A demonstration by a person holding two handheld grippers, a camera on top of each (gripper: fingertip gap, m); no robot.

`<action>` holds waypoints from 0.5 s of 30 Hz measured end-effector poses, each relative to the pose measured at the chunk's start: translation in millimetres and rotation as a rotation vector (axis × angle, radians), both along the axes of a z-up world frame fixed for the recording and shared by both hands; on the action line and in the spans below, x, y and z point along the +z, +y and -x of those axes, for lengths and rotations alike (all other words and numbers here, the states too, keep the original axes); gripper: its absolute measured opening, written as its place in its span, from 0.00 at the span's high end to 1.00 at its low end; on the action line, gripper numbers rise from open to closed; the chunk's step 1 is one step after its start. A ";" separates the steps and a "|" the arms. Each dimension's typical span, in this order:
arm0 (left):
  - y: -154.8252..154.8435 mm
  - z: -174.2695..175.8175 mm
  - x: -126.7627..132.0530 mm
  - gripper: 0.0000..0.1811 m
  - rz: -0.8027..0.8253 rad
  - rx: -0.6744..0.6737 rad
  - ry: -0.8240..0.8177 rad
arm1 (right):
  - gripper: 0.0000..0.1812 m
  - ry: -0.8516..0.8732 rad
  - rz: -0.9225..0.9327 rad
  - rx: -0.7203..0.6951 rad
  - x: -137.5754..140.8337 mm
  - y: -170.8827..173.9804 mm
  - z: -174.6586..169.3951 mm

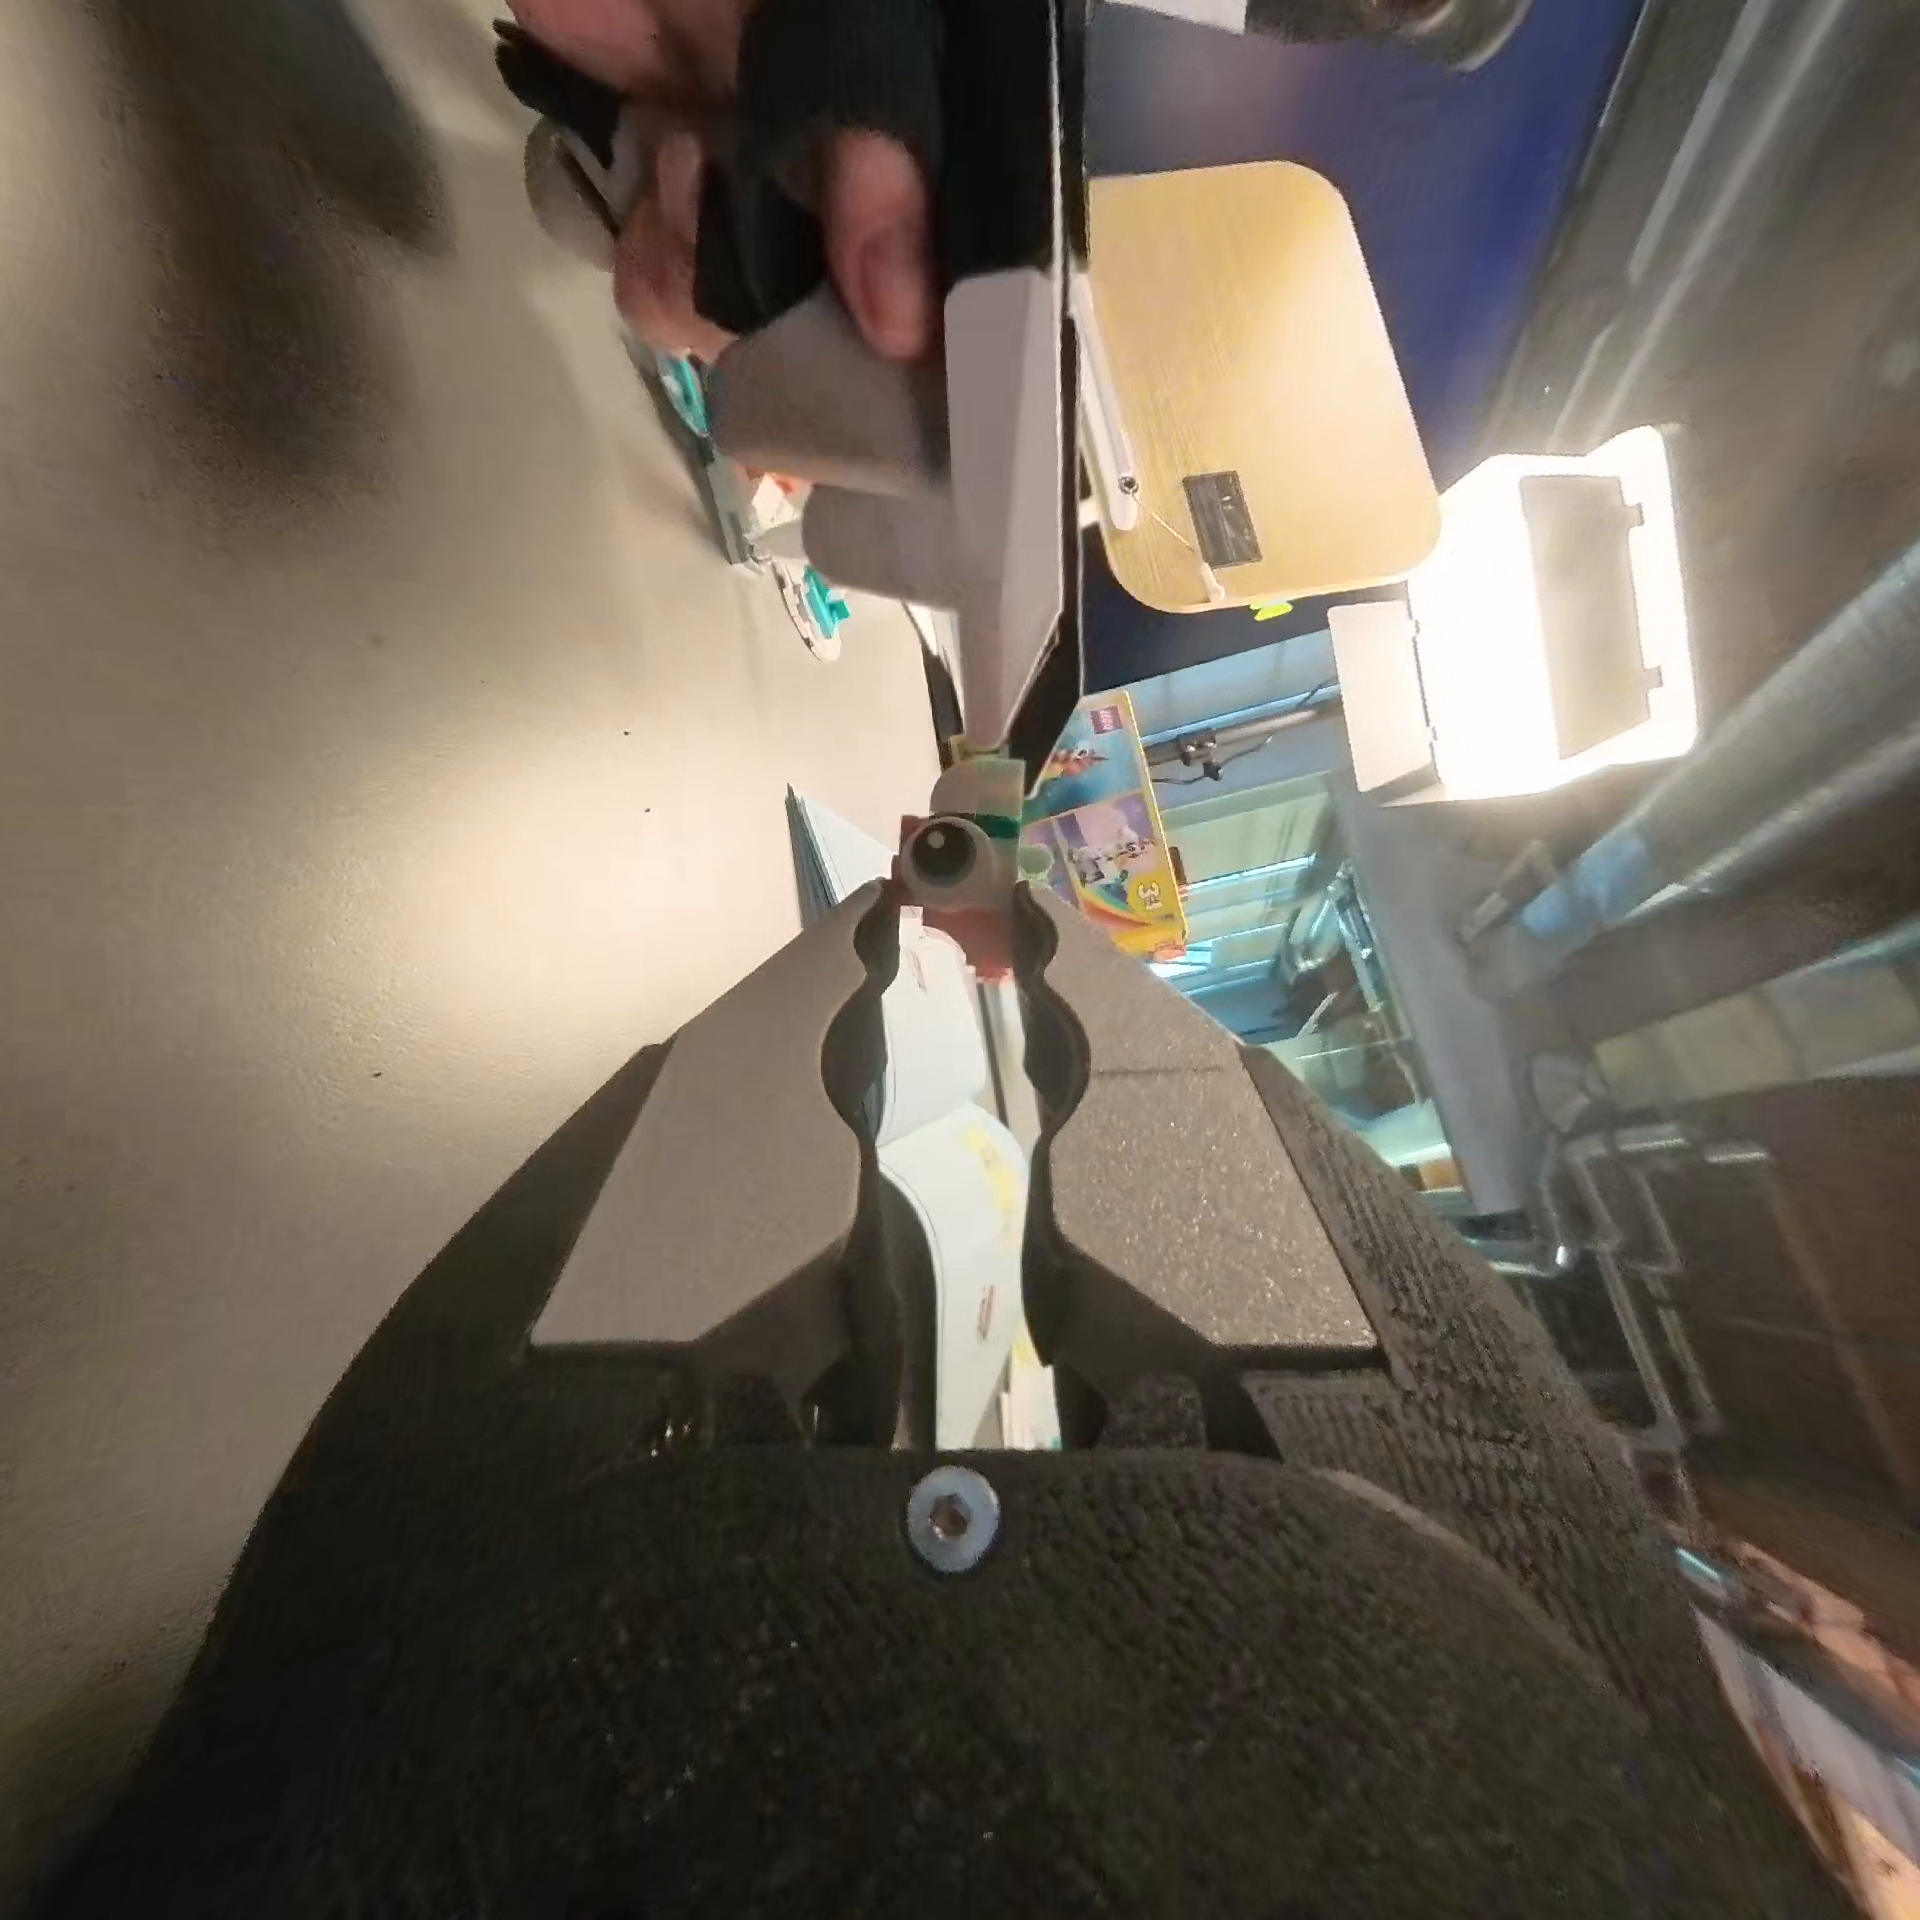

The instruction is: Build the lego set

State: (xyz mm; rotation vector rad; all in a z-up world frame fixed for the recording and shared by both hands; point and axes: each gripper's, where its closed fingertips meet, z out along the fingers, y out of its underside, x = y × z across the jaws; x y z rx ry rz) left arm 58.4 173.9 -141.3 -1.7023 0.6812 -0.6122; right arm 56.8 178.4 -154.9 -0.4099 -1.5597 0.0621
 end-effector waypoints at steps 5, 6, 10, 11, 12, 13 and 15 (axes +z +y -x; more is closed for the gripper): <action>-0.3 -1.8 -5.8 0.87 0.064 -0.010 -0.027 | 0.89 -0.008 -0.032 0.006 -2.3 -4.2 2.1; -0.6 -2.2 -6.5 0.88 0.068 -0.011 -0.022 | 0.89 -0.010 -0.036 0.006 -2.6 -4.7 2.5; -2.4 -6.0 -8.0 0.92 0.060 -0.023 0.004 | 0.89 -0.014 -0.045 0.005 -4.2 -4.1 1.9; -2.8 -6.3 -7.8 0.92 0.054 -0.025 0.010 | 0.89 -0.014 -0.047 0.006 -4.2 -4.5 2.0; -3.4 -6.6 -6.7 0.92 0.049 -0.029 0.008 | 0.89 -0.010 -0.049 0.009 -3.4 -5.0 1.7; -3.7 -6.9 -5.5 0.92 0.048 -0.030 0.001 | 0.89 -0.006 -0.046 0.011 -2.6 -5.2 1.3; -4.4 -7.6 -6.1 0.92 0.053 -0.036 0.003 | 0.89 -0.009 -0.047 0.018 -2.5 -5.8 0.2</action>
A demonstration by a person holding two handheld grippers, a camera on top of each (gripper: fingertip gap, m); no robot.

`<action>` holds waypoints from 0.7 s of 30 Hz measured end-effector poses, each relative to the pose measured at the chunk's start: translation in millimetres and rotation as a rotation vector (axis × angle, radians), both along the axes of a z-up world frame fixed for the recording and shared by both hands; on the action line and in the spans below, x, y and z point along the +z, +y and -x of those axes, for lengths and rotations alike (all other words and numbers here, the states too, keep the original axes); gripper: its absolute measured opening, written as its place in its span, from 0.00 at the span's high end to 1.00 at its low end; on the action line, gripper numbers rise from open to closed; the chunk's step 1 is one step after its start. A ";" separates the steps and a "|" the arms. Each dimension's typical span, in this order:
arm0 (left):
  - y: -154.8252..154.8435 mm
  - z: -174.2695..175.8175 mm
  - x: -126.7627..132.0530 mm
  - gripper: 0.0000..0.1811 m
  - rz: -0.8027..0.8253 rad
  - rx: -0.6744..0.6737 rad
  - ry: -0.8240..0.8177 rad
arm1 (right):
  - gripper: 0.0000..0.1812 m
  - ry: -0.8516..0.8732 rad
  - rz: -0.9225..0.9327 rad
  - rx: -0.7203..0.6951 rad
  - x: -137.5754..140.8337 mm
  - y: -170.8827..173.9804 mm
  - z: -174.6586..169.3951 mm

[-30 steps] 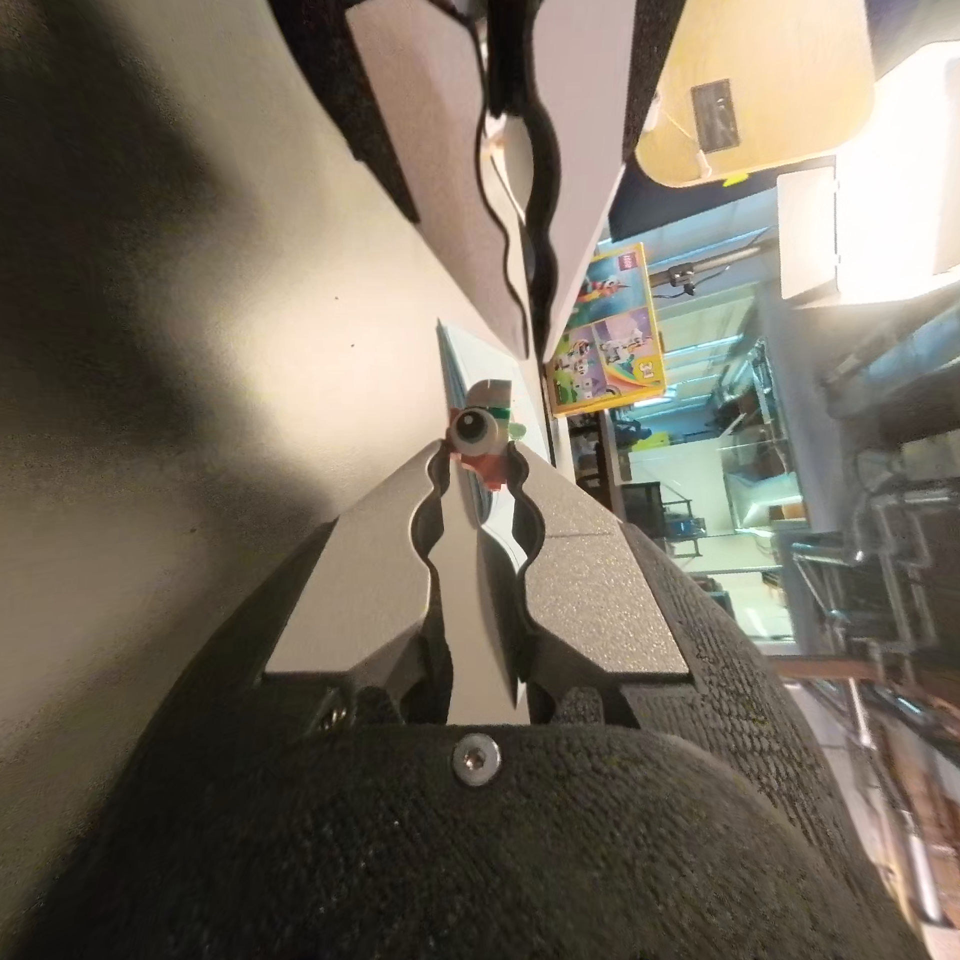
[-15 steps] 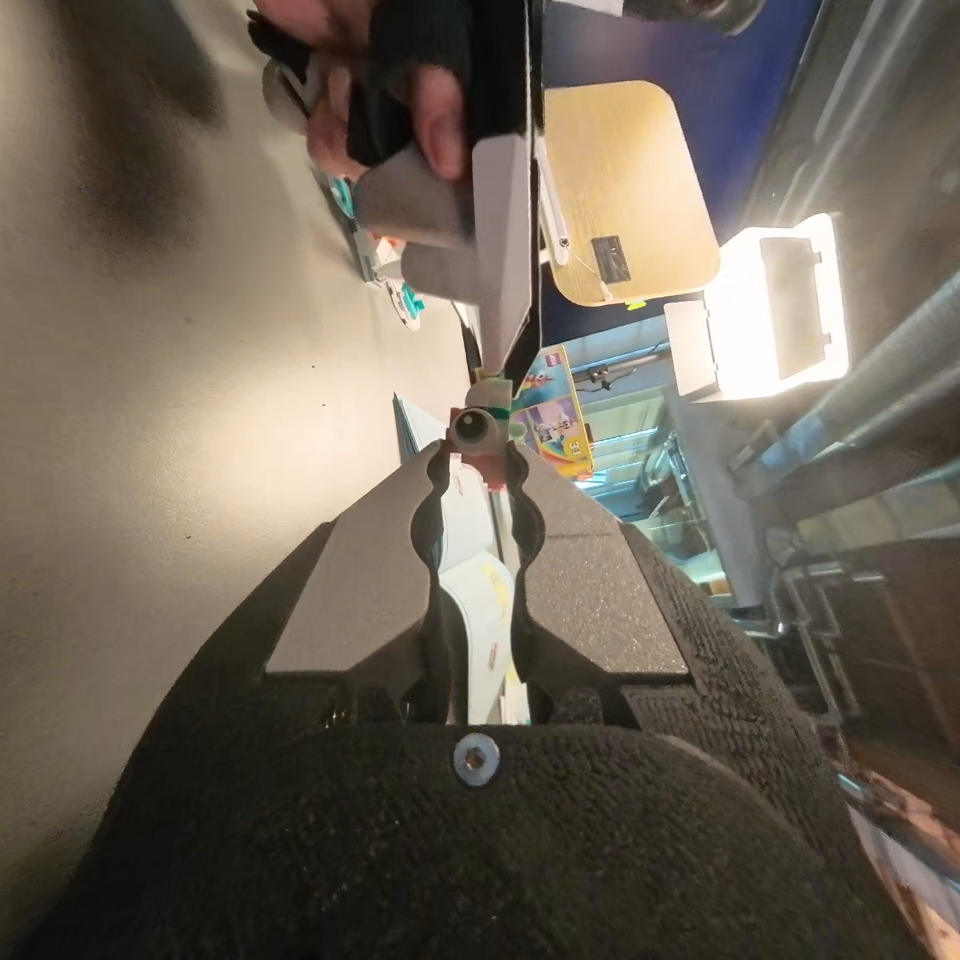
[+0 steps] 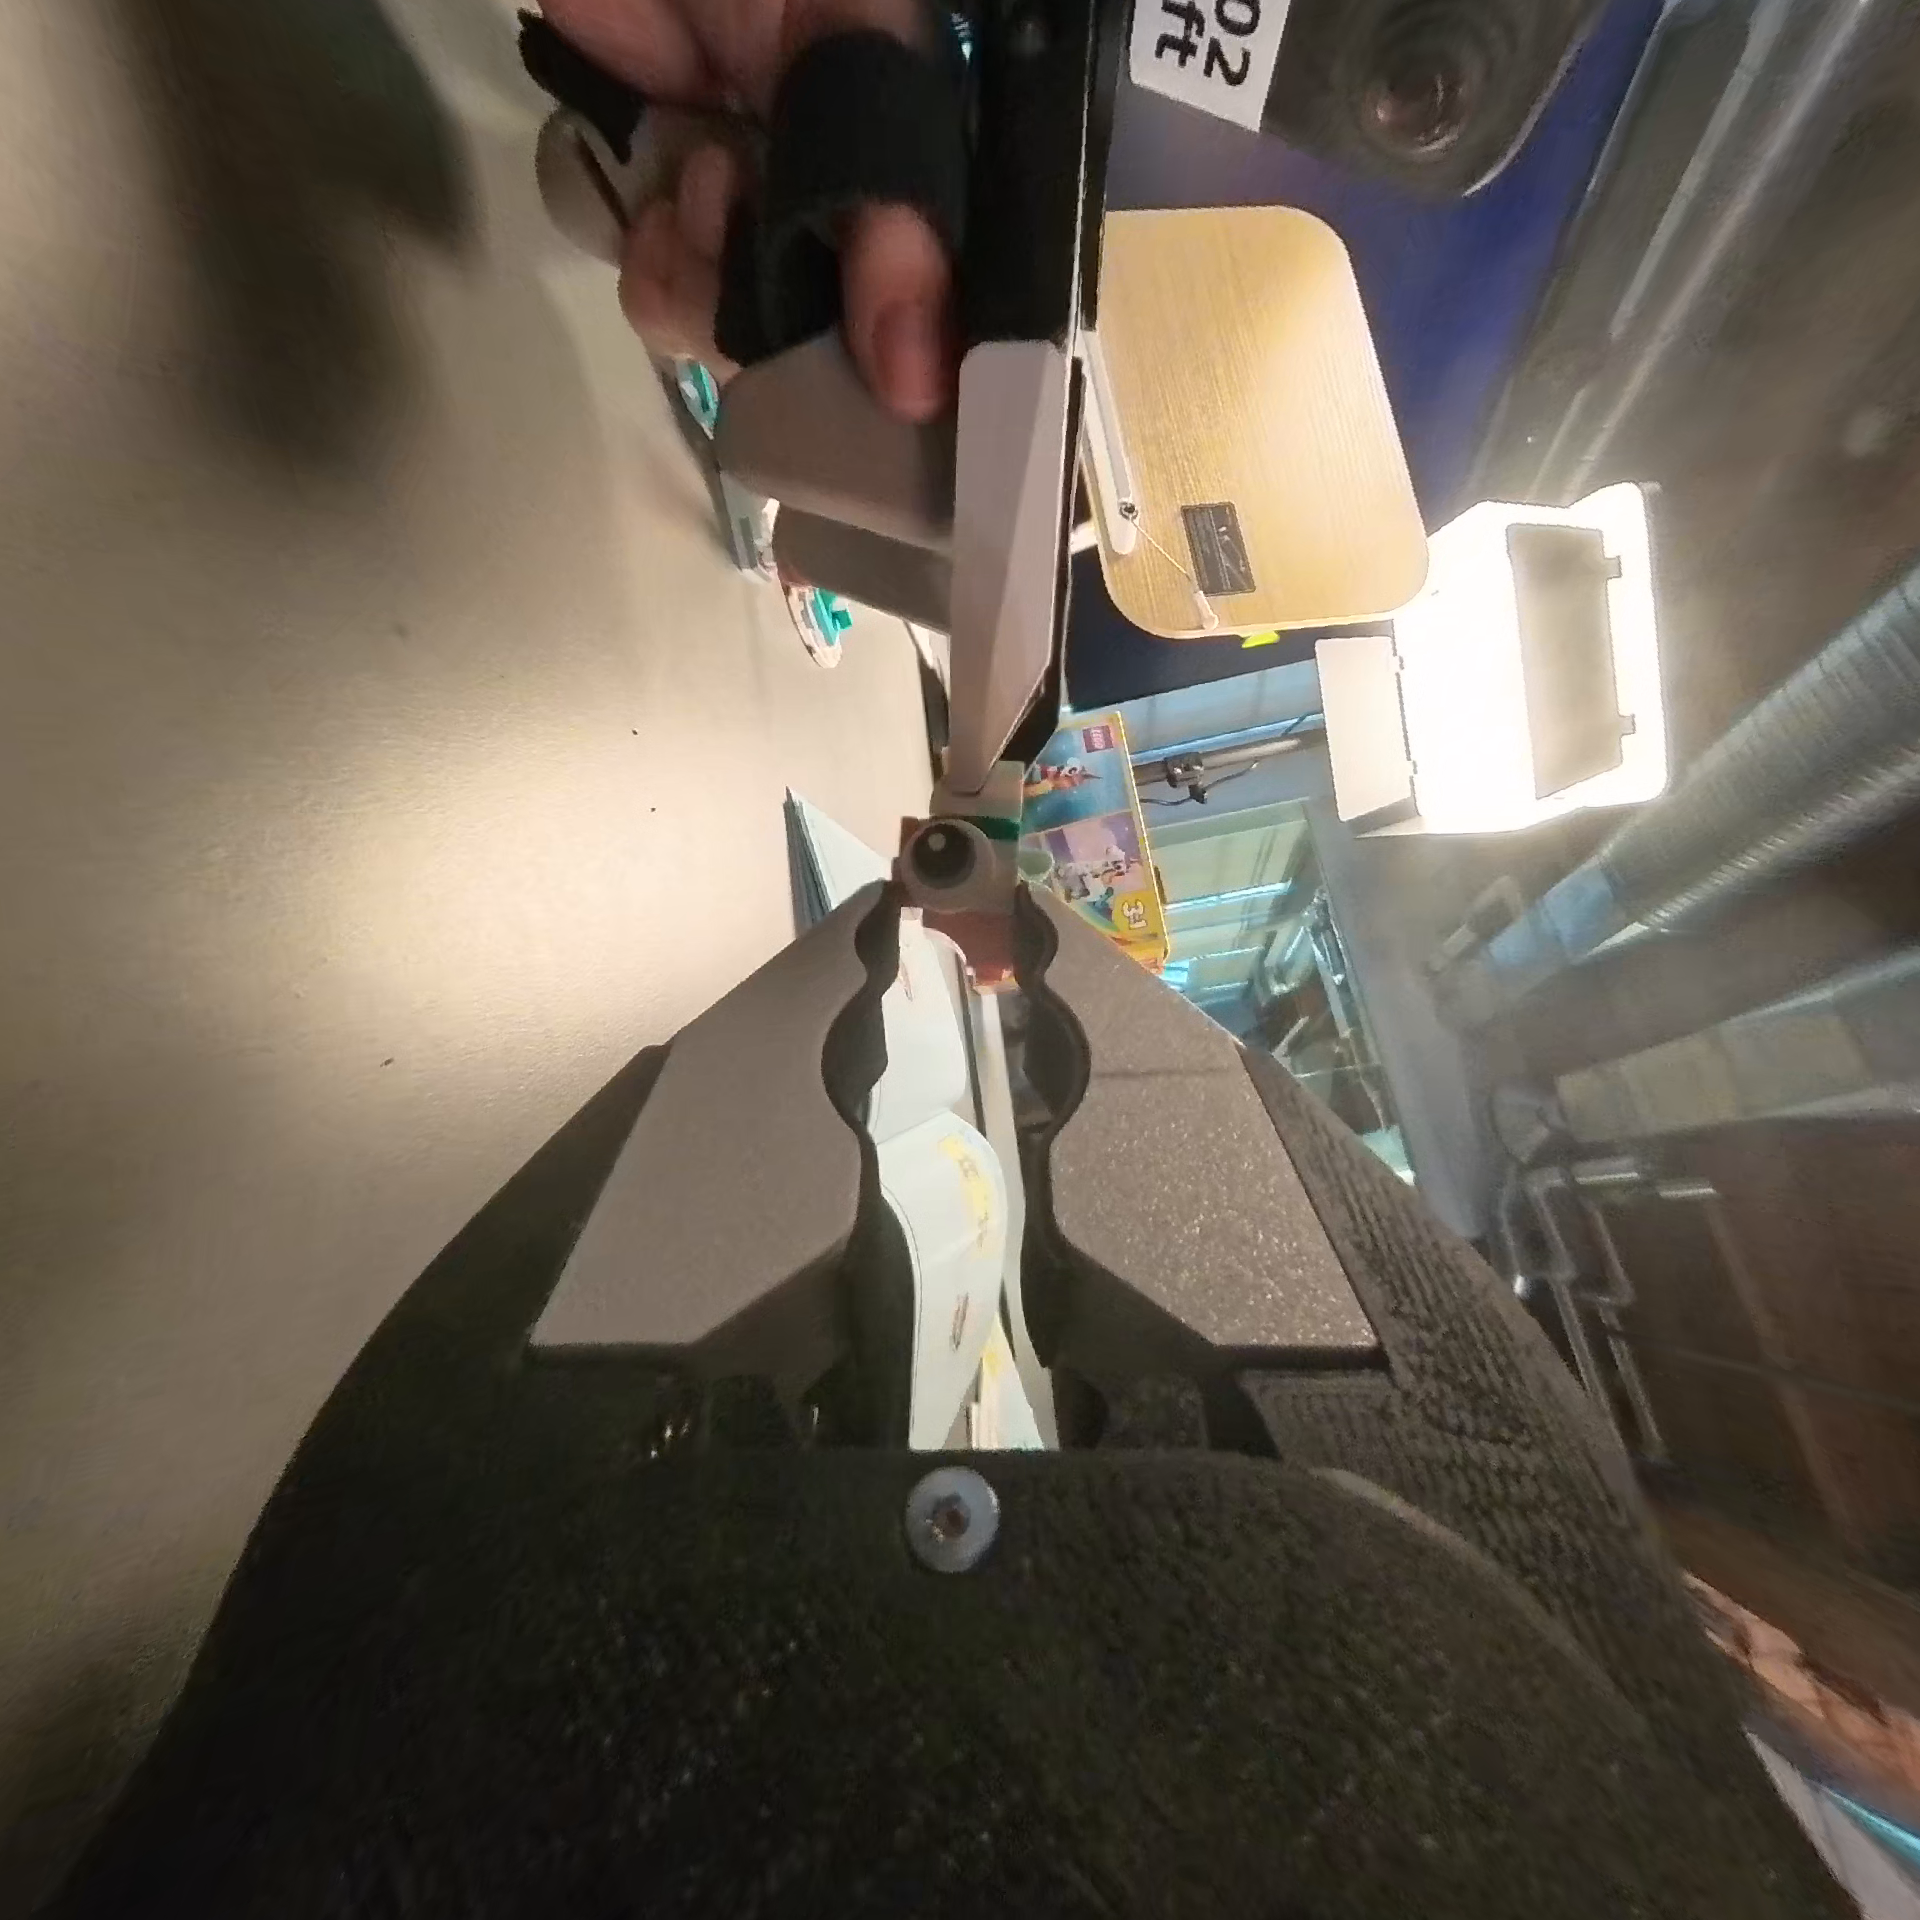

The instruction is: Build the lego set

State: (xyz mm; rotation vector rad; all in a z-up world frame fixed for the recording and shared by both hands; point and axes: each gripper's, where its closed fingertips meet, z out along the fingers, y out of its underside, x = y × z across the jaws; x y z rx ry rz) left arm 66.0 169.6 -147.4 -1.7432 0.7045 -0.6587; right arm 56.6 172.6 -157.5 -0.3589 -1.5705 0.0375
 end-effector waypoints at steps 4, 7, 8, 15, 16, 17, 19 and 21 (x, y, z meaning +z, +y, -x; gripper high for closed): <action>-2.4 -0.9 -8.3 0.93 0.030 -0.023 0.026 | 0.89 -0.038 -0.067 0.011 -6.8 -3.0 -0.6; -4.5 -1.6 -8.8 0.93 0.043 -0.044 0.010 | 0.90 -0.044 -0.075 0.016 -6.8 -5.4 -1.4; -5.9 -2.2 -9.8 0.93 0.050 -0.054 0.014 | 0.90 -0.049 -0.083 0.023 -7.6 -6.6 -2.2; -8.2 -3.2 -16.6 0.93 0.093 -0.083 0.005 | 0.90 -0.089 -0.088 0.039 -14.7 -10.6 -1.0; -7.7 -3.0 -17.2 0.93 0.095 -0.080 -0.001 | 0.90 -0.090 -0.085 0.034 -15.0 -10.3 -0.4; -6.7 -2.7 -17.0 0.93 0.095 -0.075 -0.013 | 0.90 -0.088 -0.083 0.026 -15.2 -9.4 0.1; -4.4 -2.1 -15.3 0.93 0.090 -0.059 -0.036 | 0.90 -0.081 -0.075 0.005 -14.2 -7.2 1.7; -2.9 -1.7 -13.5 0.93 0.080 -0.045 -0.047 | 0.90 -0.068 -0.072 -0.013 -12.4 -5.3 1.6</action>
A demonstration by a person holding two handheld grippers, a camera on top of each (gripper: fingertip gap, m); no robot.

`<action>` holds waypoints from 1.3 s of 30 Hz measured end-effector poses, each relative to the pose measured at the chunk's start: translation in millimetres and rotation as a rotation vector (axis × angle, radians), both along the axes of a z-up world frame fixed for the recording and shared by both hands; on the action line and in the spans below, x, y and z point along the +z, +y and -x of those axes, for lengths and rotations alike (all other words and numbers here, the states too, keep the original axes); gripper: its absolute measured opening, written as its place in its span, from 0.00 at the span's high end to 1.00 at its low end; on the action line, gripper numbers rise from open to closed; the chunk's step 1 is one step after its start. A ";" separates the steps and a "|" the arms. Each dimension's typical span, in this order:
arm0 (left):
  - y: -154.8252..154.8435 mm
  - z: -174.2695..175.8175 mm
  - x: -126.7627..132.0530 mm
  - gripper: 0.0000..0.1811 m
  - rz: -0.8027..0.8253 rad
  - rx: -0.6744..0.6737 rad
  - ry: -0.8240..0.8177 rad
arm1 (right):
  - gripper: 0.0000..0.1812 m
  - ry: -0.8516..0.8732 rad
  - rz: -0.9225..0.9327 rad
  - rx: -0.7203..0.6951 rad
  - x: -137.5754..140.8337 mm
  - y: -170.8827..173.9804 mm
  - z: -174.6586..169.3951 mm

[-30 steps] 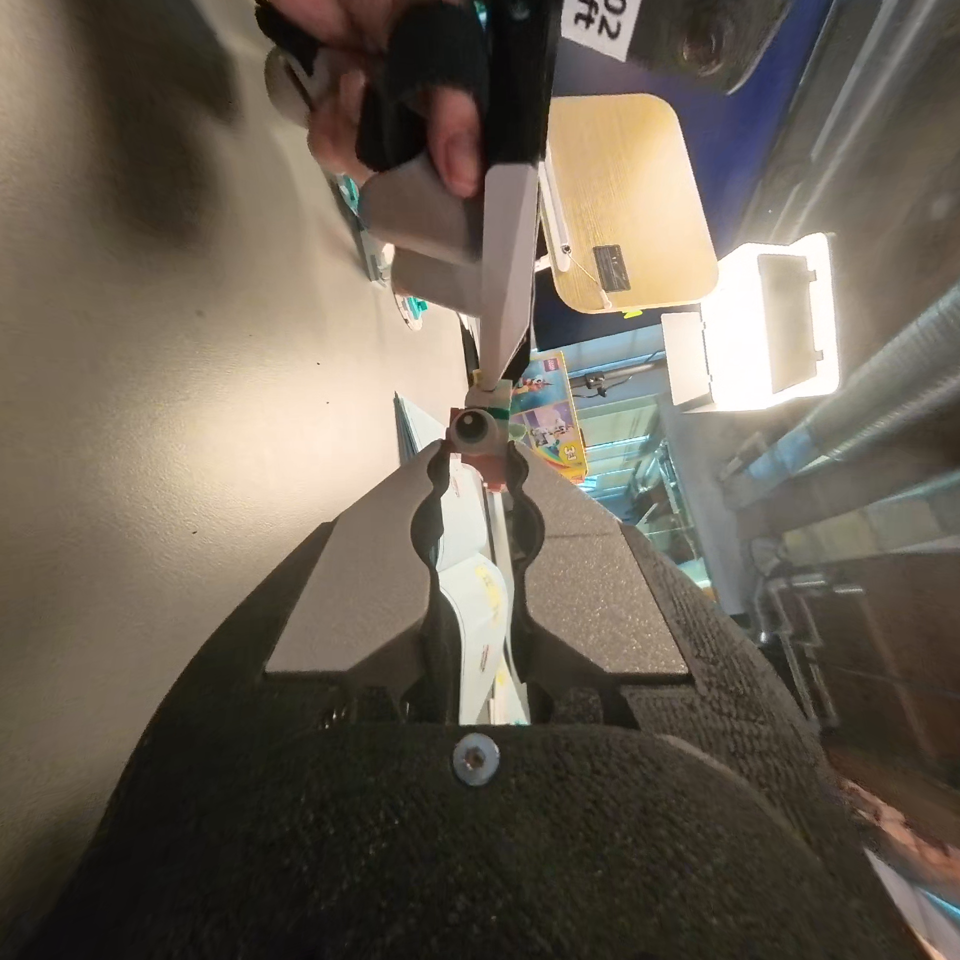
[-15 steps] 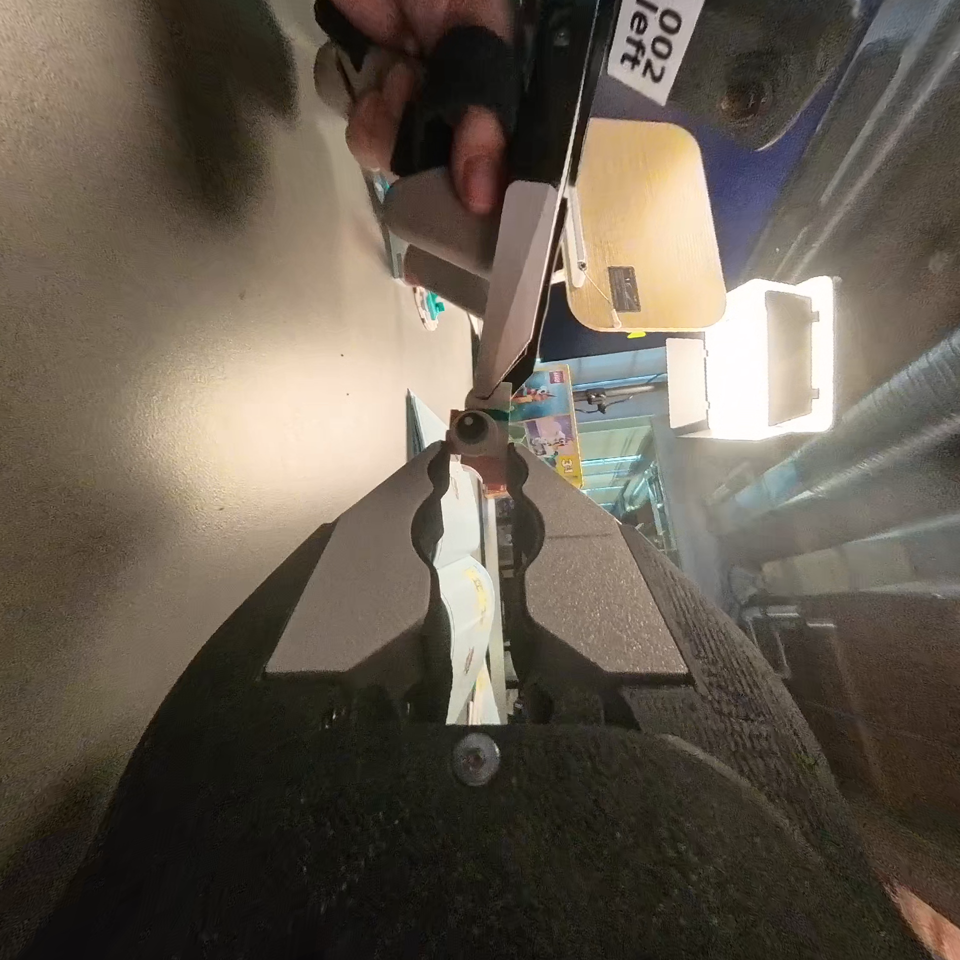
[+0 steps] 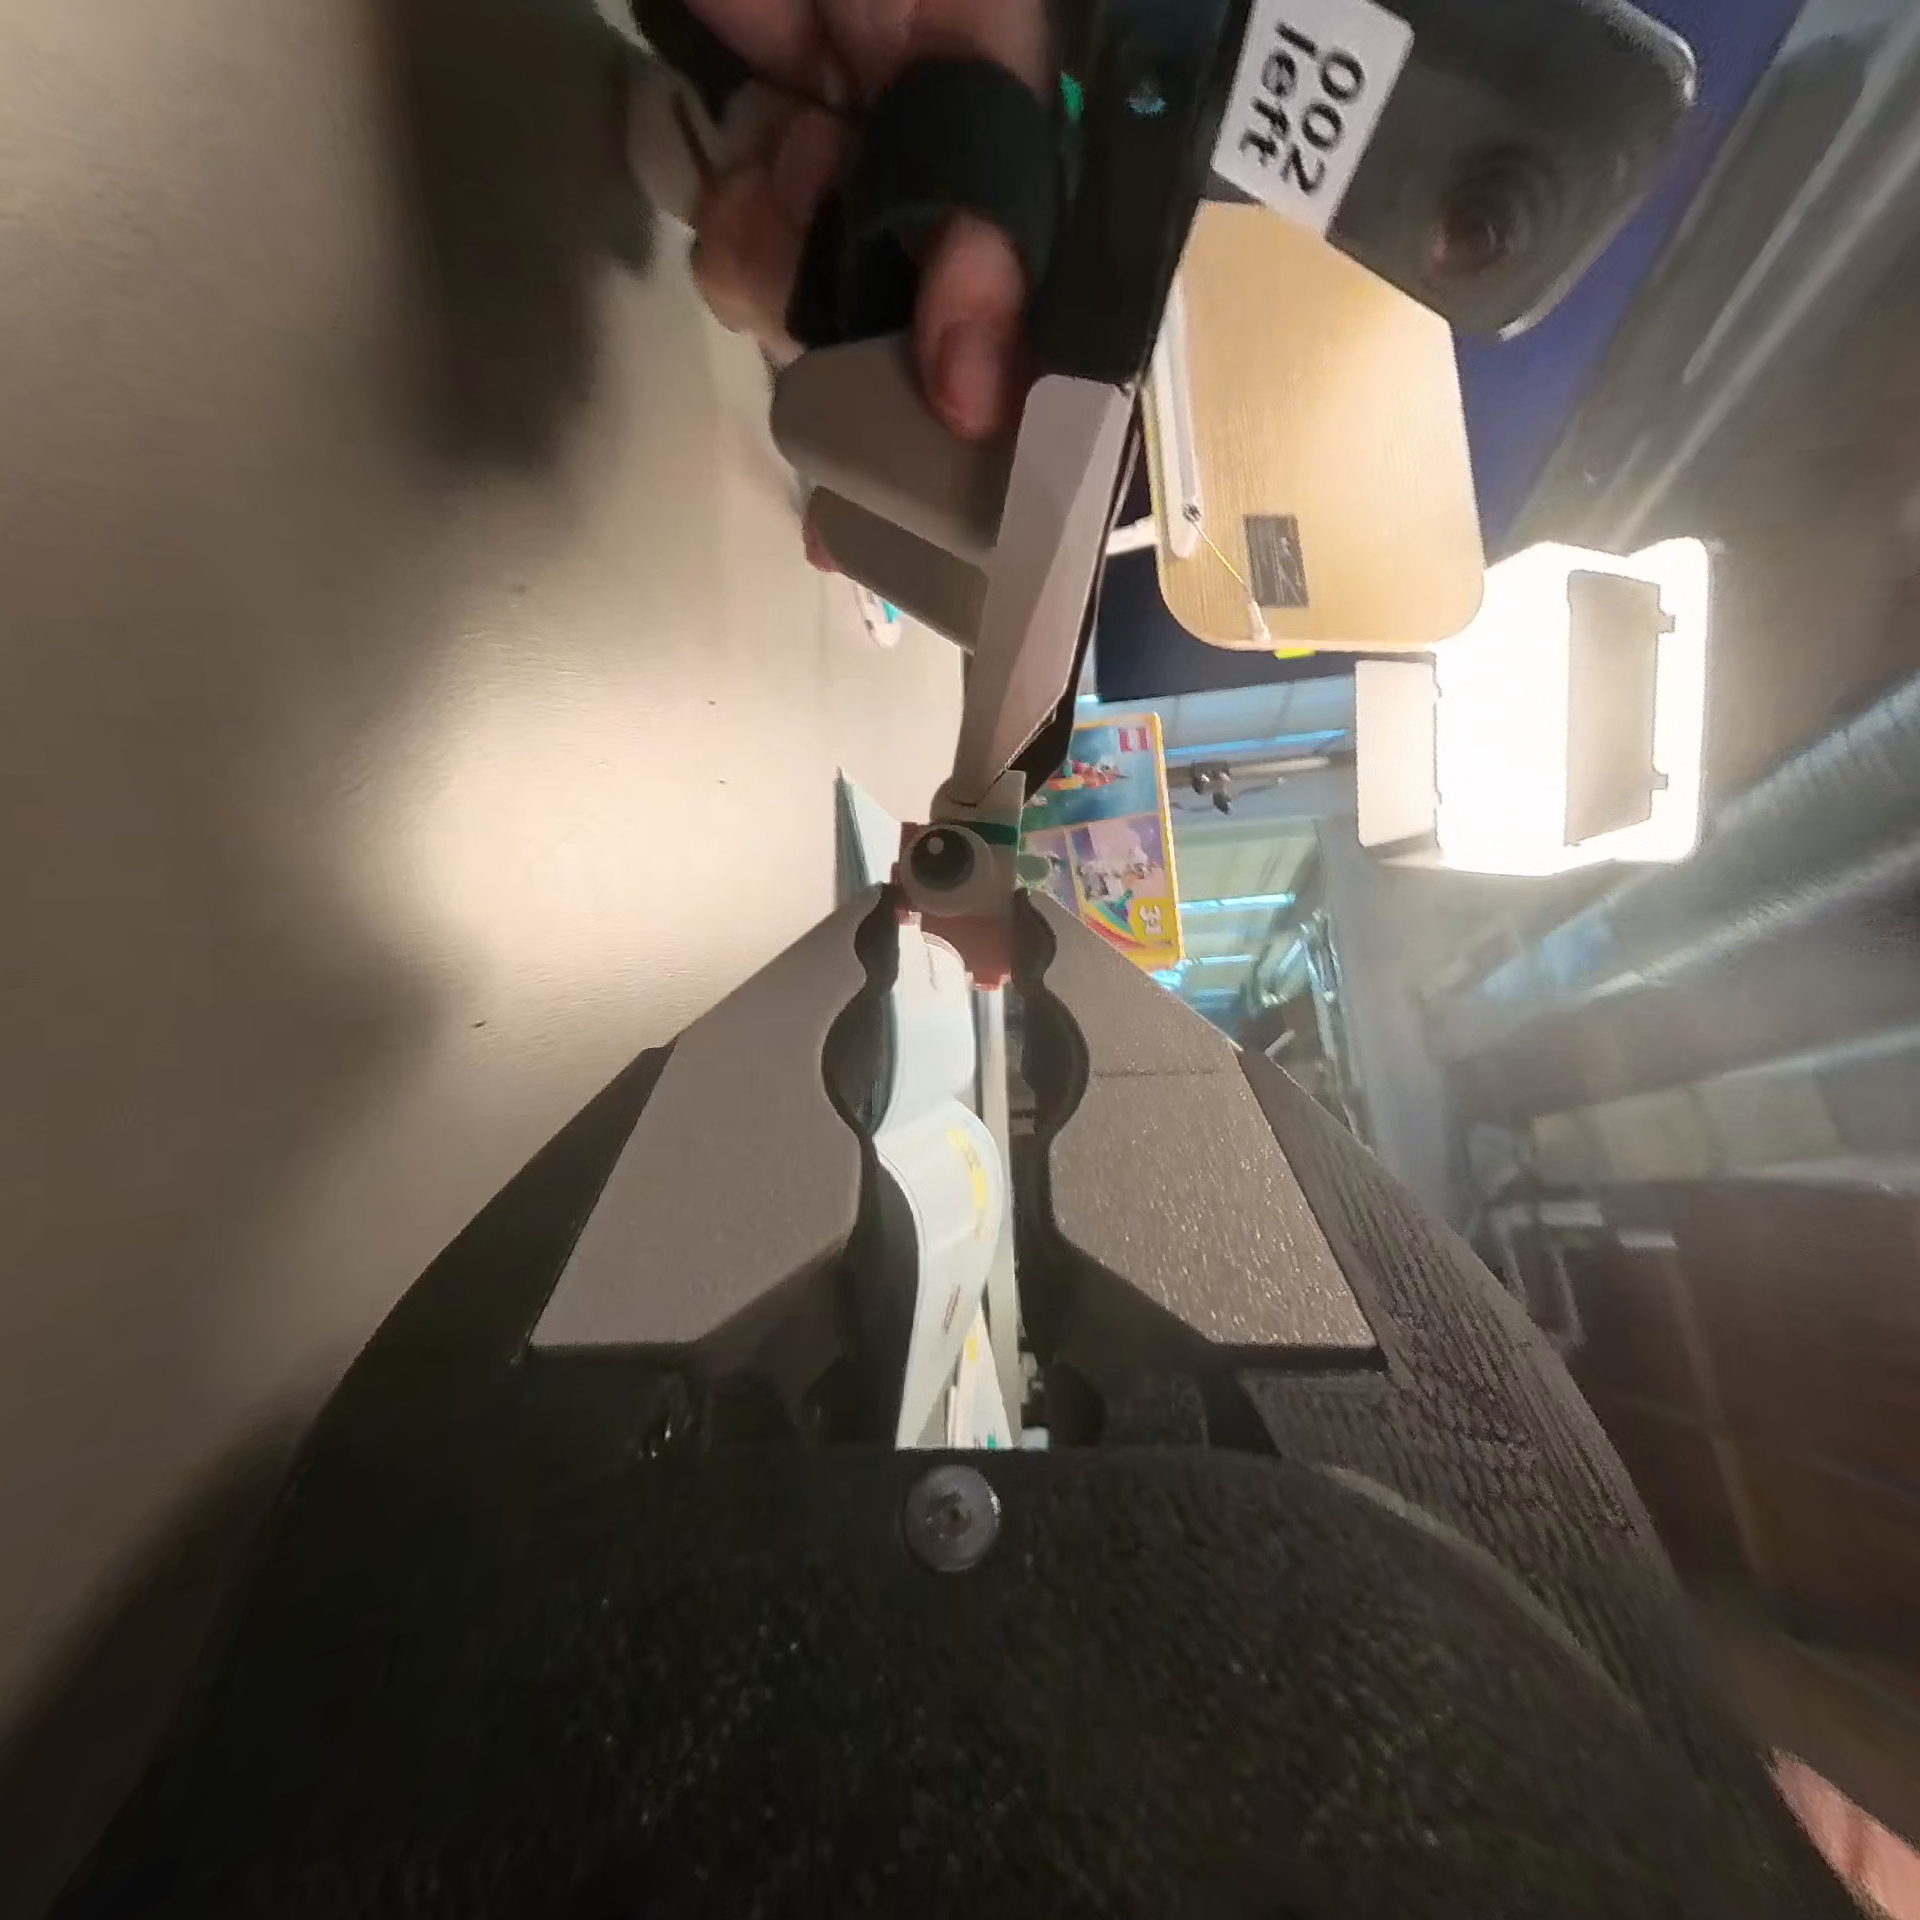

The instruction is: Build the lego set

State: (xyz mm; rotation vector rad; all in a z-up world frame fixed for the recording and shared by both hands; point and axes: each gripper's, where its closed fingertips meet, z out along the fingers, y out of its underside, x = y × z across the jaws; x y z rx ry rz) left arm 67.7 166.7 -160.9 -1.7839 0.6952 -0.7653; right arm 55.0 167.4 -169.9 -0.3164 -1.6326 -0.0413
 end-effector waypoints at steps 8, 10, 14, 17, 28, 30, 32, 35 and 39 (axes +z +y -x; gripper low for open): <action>0.1 0.9 -0.3 0.93 0.018 -0.004 -0.022 | 0.90 0.008 0.027 -0.016 -0.2 -1.3 2.1; 0.2 0.8 2.6 0.93 0.018 -0.005 -0.050 | 0.90 0.020 0.044 -0.017 1.7 -0.1 1.9; -0.1 0.5 2.8 0.93 0.022 -0.007 -0.054 | 0.90 0.025 0.046 -0.015 2.5 0.0 0.9; -0.1 0.4 4.4 0.93 0.025 -0.009 -0.073 | 0.90 0.033 0.054 -0.015 3.9 -0.2 0.3; 3.5 2.1 1.8 0.93 0.017 0.022 -0.043 | 0.90 0.031 0.047 -0.020 2.5 1.9 2.7; 4.4 2.1 0.8 0.93 0.005 0.035 -0.021 | 0.90 0.031 0.042 -0.023 2.7 2.9 1.8; 6.2 2.1 -3.1 0.92 0.002 0.054 0.021 | 0.90 0.015 0.040 -0.026 0.5 3.7 2.1; 7.9 3.0 -2.3 0.92 -0.010 0.070 0.023 | 0.90 0.013 0.057 -0.034 -0.3 5.4 3.6; 10.2 4.2 1.9 0.92 -0.021 0.092 -0.007 | 0.90 0.033 0.102 -0.047 3.6 6.8 4.5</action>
